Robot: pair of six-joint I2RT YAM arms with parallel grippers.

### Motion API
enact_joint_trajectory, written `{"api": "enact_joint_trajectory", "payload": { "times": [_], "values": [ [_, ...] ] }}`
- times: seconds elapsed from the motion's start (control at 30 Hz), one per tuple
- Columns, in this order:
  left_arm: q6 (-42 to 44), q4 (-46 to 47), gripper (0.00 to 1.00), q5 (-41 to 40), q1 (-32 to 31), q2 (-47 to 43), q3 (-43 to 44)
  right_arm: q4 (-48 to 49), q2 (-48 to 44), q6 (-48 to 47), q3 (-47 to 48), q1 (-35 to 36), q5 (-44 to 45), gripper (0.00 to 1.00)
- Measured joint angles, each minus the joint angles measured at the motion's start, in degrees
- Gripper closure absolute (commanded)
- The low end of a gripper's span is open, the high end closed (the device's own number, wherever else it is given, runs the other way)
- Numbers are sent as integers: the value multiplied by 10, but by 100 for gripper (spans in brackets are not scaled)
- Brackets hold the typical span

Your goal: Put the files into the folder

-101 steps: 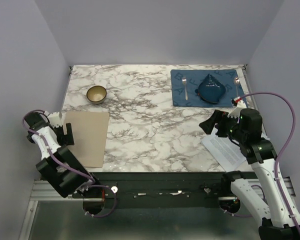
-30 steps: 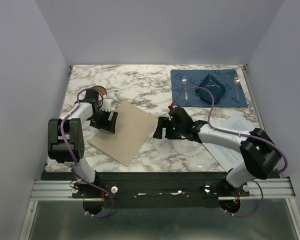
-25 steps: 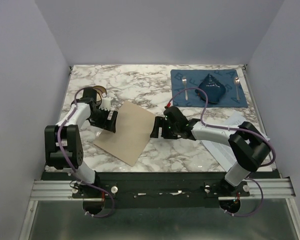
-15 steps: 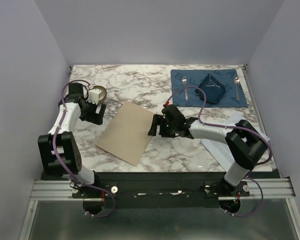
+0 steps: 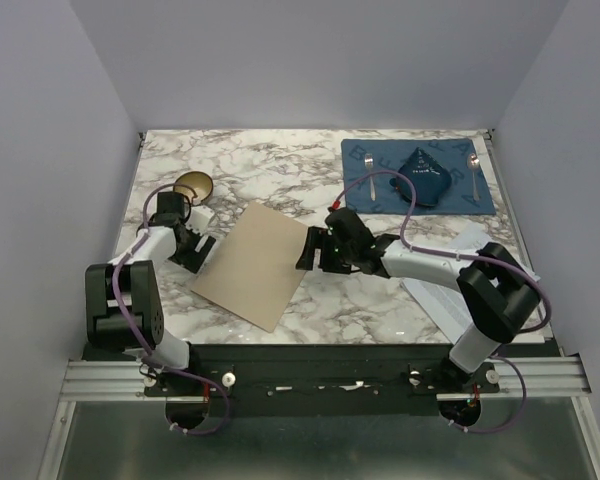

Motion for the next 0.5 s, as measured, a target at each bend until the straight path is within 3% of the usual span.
{"api": "enact_joint_trajectory", "payload": {
  "times": [0.5],
  "values": [
    [9,-33,2,-14,-208,-81,-73,-14,-85,24,-98,0,34,12]
  ]
}}
